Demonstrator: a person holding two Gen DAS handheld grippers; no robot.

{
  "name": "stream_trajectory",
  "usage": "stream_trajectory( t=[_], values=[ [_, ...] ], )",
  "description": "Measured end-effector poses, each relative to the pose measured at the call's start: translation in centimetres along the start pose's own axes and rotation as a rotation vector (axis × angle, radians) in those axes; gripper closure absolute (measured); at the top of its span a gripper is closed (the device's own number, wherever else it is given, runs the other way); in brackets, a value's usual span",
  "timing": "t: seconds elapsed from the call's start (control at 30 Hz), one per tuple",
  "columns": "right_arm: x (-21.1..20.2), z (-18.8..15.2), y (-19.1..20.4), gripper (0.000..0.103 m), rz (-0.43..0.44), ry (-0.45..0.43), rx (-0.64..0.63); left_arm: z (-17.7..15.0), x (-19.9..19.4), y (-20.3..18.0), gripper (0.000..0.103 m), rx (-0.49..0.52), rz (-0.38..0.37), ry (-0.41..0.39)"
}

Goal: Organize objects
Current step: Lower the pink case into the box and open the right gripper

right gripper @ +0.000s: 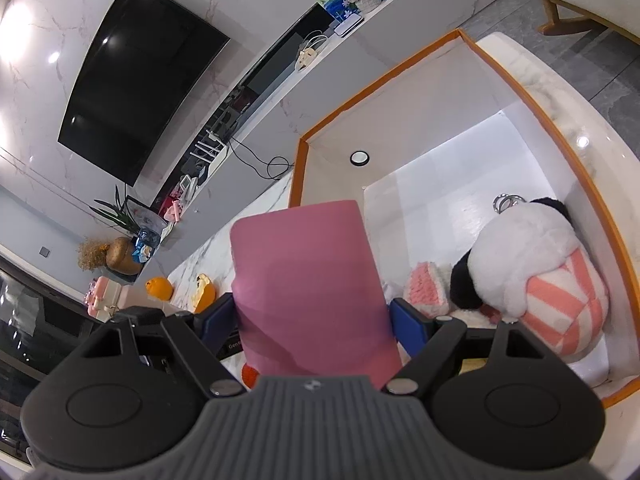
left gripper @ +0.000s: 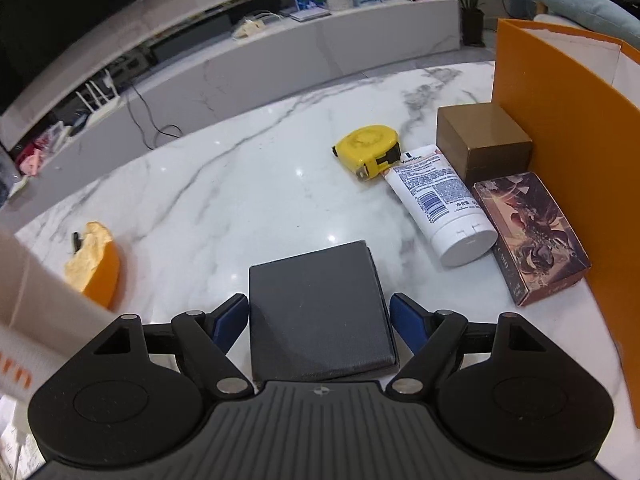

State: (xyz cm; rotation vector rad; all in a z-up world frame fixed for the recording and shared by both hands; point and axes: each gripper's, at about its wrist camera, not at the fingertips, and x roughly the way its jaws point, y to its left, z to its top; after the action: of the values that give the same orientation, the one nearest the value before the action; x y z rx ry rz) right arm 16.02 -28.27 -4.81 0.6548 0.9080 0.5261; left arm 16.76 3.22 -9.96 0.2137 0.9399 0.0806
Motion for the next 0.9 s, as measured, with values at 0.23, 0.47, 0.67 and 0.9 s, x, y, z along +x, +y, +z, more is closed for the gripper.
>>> stream_trajectory(
  t=[0.23,0.47,0.67,0.9],
  values=[
    [0.1,0.0,0.0,0.02,-0.007,-0.001,-0.002,0.1,0.6,1.4,0.016,-0.092,-0.082,-0.03],
    [-0.4,0.7,-0.1,0.02,-0.046,-0.033,-0.011,0.2,-1.3,1.5,0.017,-0.127,-0.004,-0.128],
    [-0.9,2.9,0.1,0.02,-0.079,-0.089,-0.015,1.6,-7.4,0.8,0.017,-0.148,-0.022,-0.241],
    [1.4,7.6,3.1,0.02,-0.218,-0.111,-0.121,-1.4,-11.9,-0.4,0.016,-0.195,0.06,-0.486]
  ],
)
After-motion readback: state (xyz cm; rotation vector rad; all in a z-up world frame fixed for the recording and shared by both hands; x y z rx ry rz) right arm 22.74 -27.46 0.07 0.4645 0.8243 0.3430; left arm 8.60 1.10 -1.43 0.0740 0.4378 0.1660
